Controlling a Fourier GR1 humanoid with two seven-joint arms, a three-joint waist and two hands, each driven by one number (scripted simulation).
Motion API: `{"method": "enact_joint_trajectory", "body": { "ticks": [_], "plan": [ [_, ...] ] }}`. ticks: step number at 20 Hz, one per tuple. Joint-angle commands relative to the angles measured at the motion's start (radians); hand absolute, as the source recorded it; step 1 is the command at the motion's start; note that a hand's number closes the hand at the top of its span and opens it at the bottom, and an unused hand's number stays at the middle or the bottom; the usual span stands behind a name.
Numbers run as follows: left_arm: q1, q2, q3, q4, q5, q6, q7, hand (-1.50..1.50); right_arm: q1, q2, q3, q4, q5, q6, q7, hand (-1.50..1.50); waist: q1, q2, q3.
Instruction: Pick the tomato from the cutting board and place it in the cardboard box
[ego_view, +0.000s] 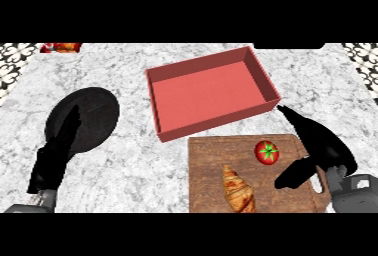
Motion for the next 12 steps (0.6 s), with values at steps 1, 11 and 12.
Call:
{"method": "enact_joint_trajectory", "body": {
  "ticks": [1, 11, 12],
  "plan": [
    [0.034, -0.037, -0.014, -0.089, -0.06, 0.022, 0.06, 0.0, 0.009, 0.056, -0.015, 0.021, 0.06, 0.029, 0.042, -1.5, 0.001, 0.0, 0.001],
    [0.028, -0.06, 0.084, -0.047, -0.066, -0.091, 0.019, 0.0, 0.06, 0.146, -0.048, 0.106, 0.203, 0.063, -0.004, -1.5, -0.001, 0.001, 0.001],
    [0.023, -0.077, 0.093, -0.012, -0.075, -0.098, 0.009, 0.0, 0.076, 0.157, -0.043, 0.028, 0.199, 0.113, 0.051, -1.5, -0.003, 0.001, 0.001]
  ]
}}
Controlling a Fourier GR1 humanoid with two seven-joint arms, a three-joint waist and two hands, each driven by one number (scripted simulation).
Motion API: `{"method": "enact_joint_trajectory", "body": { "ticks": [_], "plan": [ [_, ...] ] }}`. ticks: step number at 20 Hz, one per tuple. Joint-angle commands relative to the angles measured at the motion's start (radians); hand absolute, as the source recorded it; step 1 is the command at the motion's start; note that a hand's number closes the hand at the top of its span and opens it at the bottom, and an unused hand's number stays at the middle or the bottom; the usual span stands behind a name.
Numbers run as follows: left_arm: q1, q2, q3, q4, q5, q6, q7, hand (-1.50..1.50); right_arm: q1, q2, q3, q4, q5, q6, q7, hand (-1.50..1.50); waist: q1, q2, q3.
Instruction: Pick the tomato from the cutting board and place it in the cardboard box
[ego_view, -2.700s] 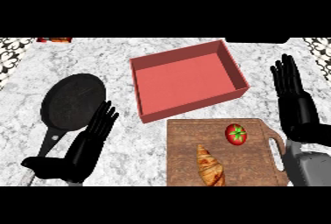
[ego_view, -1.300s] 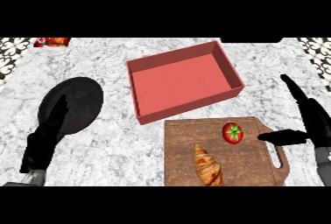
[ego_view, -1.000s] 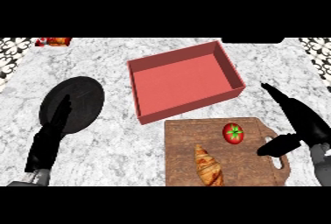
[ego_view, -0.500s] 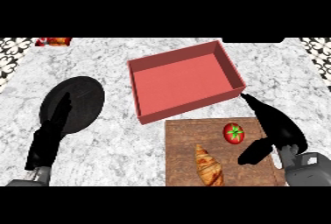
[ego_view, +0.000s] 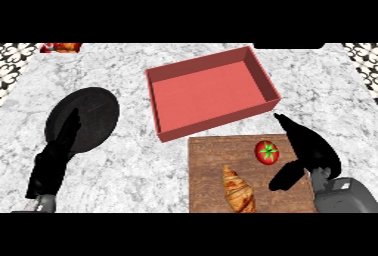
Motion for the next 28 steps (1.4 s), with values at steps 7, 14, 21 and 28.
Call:
{"method": "enact_joint_trajectory", "body": {
  "ticks": [7, 14, 21, 28],
  "plan": [
    [-0.028, -0.072, 0.058, 0.028, -0.072, -0.054, 0.004, 0.0, 0.067, 0.092, -0.053, 0.031, 0.129, 0.007, -0.1, -1.5, -0.002, 0.0, 0.0],
    [-0.004, -0.065, 0.113, 0.015, -0.058, -0.122, -0.003, 0.0, 0.065, 0.147, -0.066, -0.034, 0.169, 0.054, -0.042, -1.5, -0.001, -0.001, 0.0],
    [-0.007, -0.092, 0.158, 0.076, -0.089, -0.146, -0.079, 0.0, 0.048, 0.176, -0.112, 0.168, 0.236, -0.021, -0.22, -1.5, 0.0, 0.001, 0.0],
    [-0.025, -0.146, 0.143, 0.036, -0.152, -0.123, -0.009, 0.0, 0.095, 0.201, -0.098, 0.064, 0.271, 0.06, -0.164, -1.5, -0.003, 0.0, 0.0]
  ]
}}
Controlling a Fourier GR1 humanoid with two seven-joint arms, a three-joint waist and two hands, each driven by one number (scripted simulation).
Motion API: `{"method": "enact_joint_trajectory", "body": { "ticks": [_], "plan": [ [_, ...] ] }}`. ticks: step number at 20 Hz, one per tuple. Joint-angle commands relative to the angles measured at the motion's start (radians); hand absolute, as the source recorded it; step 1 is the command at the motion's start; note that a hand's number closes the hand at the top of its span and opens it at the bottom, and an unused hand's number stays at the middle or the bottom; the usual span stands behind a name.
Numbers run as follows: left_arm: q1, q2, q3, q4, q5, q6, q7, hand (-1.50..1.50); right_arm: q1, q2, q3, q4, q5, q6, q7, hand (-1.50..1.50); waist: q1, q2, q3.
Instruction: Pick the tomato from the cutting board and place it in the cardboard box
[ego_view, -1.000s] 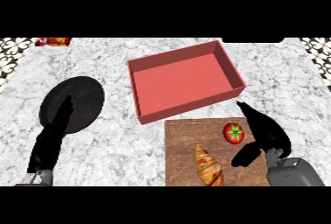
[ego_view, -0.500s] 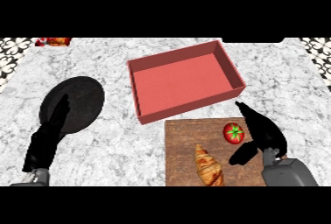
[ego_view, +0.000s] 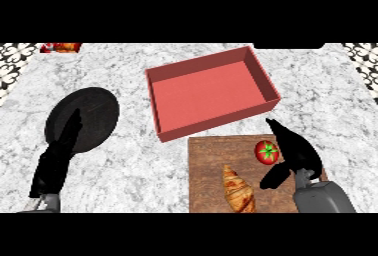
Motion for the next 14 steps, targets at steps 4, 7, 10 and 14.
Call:
{"method": "enact_joint_trajectory", "body": {
  "ticks": [4, 7, 10, 14],
  "plan": [
    [-0.009, -0.043, -0.001, -0.004, -0.052, 0.001, 0.016, 0.0, 0.0, 0.035, -0.018, 0.083, 0.049, -0.012, -0.056, -1.5, 0.0, 0.0, 0.0],
    [-0.051, -0.038, 0.021, 0.079, -0.043, -0.009, -0.01, 0.0, 0.033, 0.067, -0.006, 0.111, 0.039, -0.055, -0.094, 1.5, -0.002, 0.001, 0.0],
    [0.0, -0.031, 0.029, 0.025, -0.024, -0.036, -0.024, 0.0, 0.0, 0.014, 0.005, 0.127, 0.131, -0.111, -0.145, 1.5, 0.001, 0.0, 0.0],
    [0.013, 0.018, 0.066, -0.043, 0.024, -0.095, 0.012, 0.0, 0.055, -0.017, 0.029, 0.052, 0.212, -0.191, -0.146, 1.5, -0.001, -0.002, 0.0]
  ]
}}
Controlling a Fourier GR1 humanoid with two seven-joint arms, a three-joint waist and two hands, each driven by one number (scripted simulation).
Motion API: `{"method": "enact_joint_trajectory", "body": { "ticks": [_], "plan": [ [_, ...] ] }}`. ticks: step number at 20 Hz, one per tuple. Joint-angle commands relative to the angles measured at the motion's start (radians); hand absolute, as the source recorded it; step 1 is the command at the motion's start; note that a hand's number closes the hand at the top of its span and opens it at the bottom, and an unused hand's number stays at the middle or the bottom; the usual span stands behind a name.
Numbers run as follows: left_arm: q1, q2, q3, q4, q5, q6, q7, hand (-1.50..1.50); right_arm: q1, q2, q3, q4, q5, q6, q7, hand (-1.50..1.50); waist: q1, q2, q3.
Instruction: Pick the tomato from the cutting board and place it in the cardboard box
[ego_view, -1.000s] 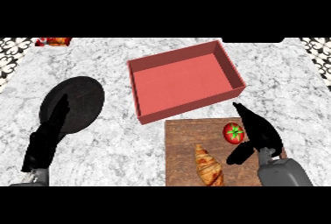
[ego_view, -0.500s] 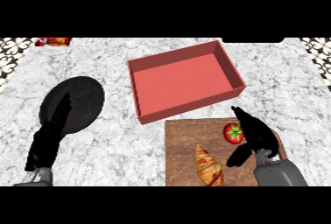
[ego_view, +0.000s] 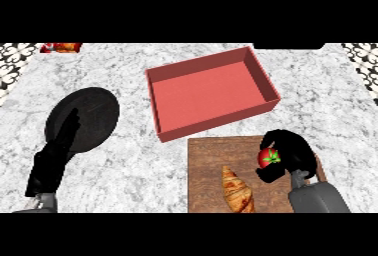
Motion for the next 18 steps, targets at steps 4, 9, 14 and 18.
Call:
{"method": "enact_joint_trajectory", "body": {
  "ticks": [4, 9, 14, 18],
  "plan": [
    [-0.033, 0.001, -0.025, 0.004, -0.005, -0.028, -0.019, 0.0, -0.26, -0.174, 0.037, 0.104, 0.004, 0.083, -0.337, 1.5, 0.091, 0.028, 0.006],
    [-0.062, -0.012, -0.057, -0.003, -0.005, -0.045, -0.03, 0.0, -0.374, -0.29, 0.093, 0.103, -0.017, 0.123, -0.638, 1.5, 0.164, 0.059, 0.01],
    [-0.086, -0.02, -0.071, -0.006, -0.012, -0.045, -0.013, 0.0, -0.486, -0.397, 0.053, 0.203, -0.063, 0.089, -0.937, 1.5, 0.163, 0.066, 0.013],
    [-0.116, -0.021, -0.073, -0.005, -0.02, -0.039, -0.002, 0.0, -0.574, -0.449, -0.012, 0.322, -0.1, 0.039, -1.113, 1.5, 0.164, 0.073, 0.013]
  ]
}}
